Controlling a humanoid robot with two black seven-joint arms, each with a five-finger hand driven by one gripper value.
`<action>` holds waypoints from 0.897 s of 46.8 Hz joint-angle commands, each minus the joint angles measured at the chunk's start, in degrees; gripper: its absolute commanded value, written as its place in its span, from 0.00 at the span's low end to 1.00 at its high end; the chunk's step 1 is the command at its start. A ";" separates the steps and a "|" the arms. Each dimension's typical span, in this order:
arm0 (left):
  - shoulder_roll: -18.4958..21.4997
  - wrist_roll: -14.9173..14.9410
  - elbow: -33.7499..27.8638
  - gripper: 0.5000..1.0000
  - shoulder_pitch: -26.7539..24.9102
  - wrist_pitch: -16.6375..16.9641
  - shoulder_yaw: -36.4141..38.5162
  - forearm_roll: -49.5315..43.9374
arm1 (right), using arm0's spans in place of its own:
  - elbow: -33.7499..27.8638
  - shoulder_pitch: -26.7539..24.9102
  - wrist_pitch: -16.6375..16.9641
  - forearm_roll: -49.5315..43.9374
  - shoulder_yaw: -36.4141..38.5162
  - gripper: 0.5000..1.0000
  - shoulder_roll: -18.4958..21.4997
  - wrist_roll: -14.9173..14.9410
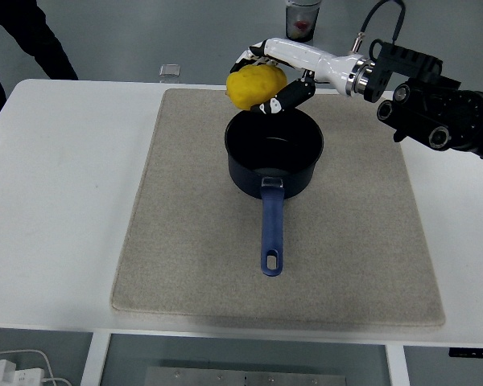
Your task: Put the potato in the blue pot
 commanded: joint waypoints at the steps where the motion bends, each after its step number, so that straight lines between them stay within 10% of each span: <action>1: 0.00 0.00 0.01 0.99 0.00 0.00 0.00 0.00 | -1.31 -1.36 0.00 -0.09 0.09 0.00 1.11 0.02; 42: 0.00 0.00 0.09 0.99 0.00 0.00 0.00 0.00 | -2.01 -7.51 -0.36 -0.26 0.97 0.00 -1.08 0.64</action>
